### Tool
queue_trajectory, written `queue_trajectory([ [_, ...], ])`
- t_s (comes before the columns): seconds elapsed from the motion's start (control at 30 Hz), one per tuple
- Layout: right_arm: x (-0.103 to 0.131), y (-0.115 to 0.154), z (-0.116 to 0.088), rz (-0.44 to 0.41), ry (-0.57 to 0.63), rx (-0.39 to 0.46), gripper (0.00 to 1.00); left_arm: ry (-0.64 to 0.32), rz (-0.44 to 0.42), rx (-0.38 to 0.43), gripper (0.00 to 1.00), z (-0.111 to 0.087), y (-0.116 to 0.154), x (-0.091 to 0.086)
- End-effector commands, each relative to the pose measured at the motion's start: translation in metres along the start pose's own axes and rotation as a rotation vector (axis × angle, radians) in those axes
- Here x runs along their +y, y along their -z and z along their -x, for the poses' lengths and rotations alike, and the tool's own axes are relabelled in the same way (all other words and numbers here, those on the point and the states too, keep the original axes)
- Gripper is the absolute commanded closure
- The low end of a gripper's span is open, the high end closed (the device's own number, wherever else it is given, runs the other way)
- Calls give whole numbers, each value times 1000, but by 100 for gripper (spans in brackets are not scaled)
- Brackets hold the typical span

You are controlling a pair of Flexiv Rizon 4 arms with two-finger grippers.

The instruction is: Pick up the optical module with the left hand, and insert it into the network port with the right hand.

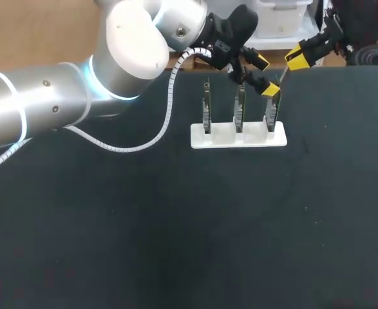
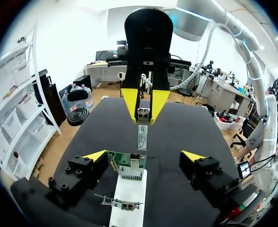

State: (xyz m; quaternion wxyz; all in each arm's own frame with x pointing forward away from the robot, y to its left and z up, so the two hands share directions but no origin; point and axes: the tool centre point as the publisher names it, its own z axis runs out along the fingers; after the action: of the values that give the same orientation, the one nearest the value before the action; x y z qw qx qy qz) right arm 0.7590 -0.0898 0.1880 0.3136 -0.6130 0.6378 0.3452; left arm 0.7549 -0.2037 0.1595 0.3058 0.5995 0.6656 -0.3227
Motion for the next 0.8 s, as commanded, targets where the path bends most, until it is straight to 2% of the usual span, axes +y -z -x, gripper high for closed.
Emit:
queue_trajectory([
  [0.03,3,-1,1,-1,1,5,100,-3,2,-7,0,-1,1,-2],
  [0.1,5,0,1,4,6,13,100,-1,4,-16,0,-1,1,-2],
  [0.13,5,1,1,7,15,45,100,-1,4,-16,0,-1,1,-2],
  [0.47,8,1,3,16,36,93,100,-1,4,-16,0,-1,1,-2],
  [0.8,7,-7,1,36,47,112,100,-1,4,-16,0,-1,1,-2],
])
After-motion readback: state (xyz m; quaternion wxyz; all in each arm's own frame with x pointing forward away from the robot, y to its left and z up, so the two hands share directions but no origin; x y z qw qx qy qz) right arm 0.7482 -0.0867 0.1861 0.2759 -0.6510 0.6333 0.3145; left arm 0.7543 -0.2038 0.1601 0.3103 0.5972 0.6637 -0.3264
